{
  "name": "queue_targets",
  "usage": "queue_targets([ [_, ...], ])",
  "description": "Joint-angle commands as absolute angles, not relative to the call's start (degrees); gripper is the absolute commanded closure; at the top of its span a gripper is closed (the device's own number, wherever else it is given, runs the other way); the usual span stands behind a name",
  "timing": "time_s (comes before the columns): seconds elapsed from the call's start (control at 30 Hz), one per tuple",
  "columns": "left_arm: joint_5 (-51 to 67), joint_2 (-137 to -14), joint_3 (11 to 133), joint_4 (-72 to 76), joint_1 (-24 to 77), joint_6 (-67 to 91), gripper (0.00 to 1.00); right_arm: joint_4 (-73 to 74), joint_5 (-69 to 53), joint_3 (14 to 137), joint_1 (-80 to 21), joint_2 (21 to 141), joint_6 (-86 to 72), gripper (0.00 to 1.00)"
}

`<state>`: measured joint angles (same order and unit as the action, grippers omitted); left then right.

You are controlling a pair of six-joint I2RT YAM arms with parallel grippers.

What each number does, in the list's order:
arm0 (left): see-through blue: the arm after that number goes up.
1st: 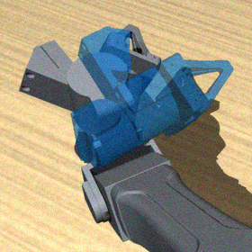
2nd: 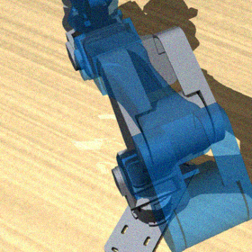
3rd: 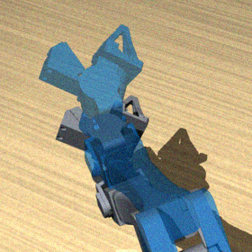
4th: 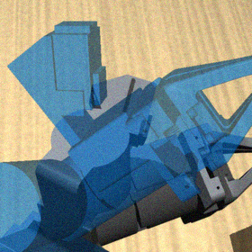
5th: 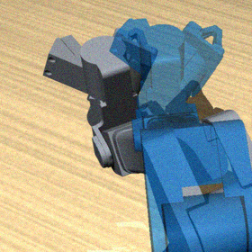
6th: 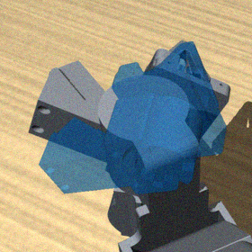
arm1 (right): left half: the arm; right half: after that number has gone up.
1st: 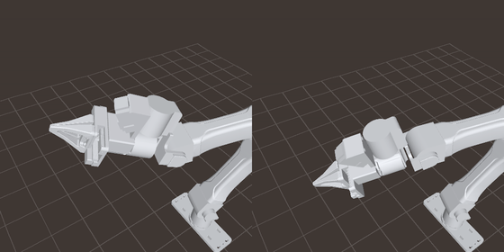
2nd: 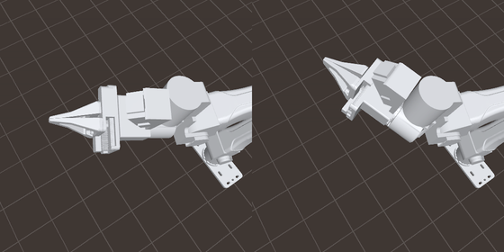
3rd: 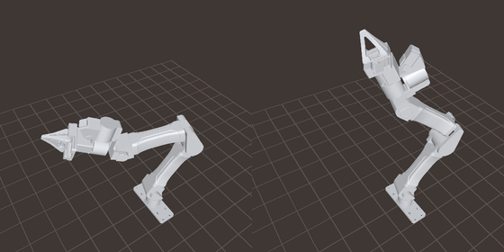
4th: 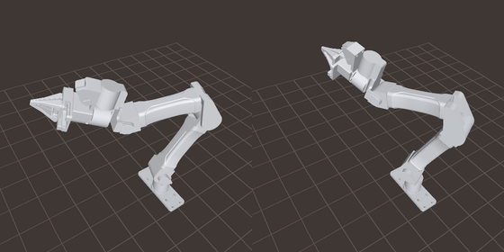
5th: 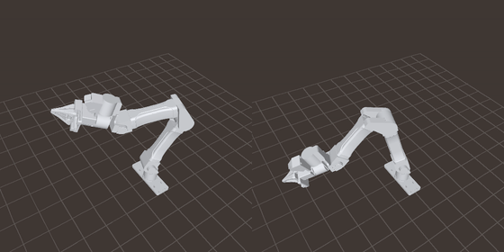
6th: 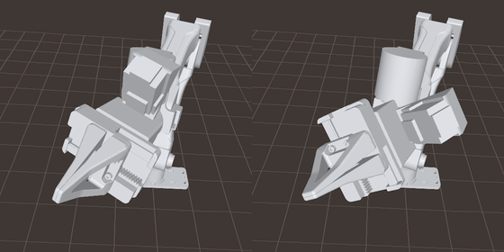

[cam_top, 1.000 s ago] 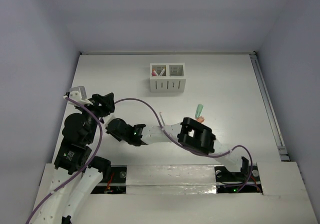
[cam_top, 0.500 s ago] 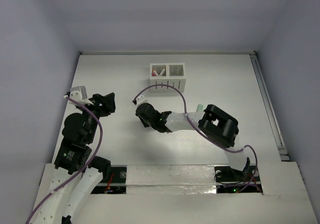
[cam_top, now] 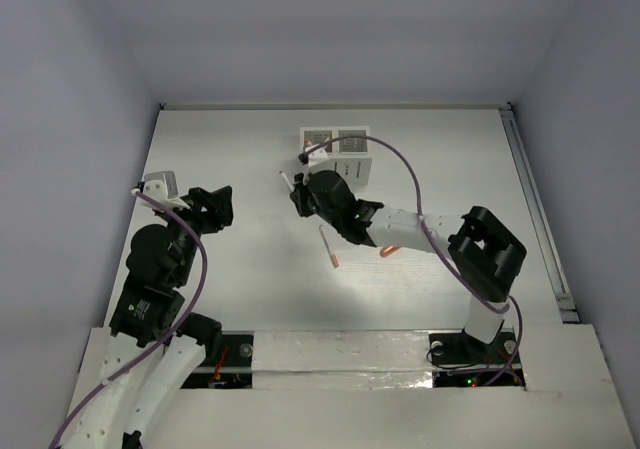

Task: Sort the stationery into containers
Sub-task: Pick up the pen from the center of the board, then place the pen in the storage box.

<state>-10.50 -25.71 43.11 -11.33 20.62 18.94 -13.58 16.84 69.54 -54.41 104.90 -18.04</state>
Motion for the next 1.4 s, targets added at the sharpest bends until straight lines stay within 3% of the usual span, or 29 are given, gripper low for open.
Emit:
queue_targets([
  [0.0, -9.7, -25.9, 43.5, -7.7, 20.9, 18.3, 0.45, -20.9, 17.1, 71.1, -53.1, 102.4, -18.0, 1.00],
  [0.3, -9.6, -26.1, 43.6, -7.6, 21.4, 18.1, 0.45, -28.1, 20.1, 81.2, -44.5, 108.5, -10.4, 1.00],
  [0.87, -9.5, -27.7, 43.8, -7.9, 22.0, 17.8, 0.45, -34.5, 20.2, 92.8, -39.2, 121.7, 1.5, 0.98],
  [1.1, -9.1, -28.0, 43.8, -7.9, 22.0, 17.7, 0.45, -35.5, 18.6, 92.1, -38.1, 123.1, 1.3, 0.96],
  [1.37, -8.6, -28.0, 43.7, -7.6, 22.0, 17.5, 0.45, -37.9, 17.7, 88.4, -38.1, 121.9, 1.4, 0.85],
])
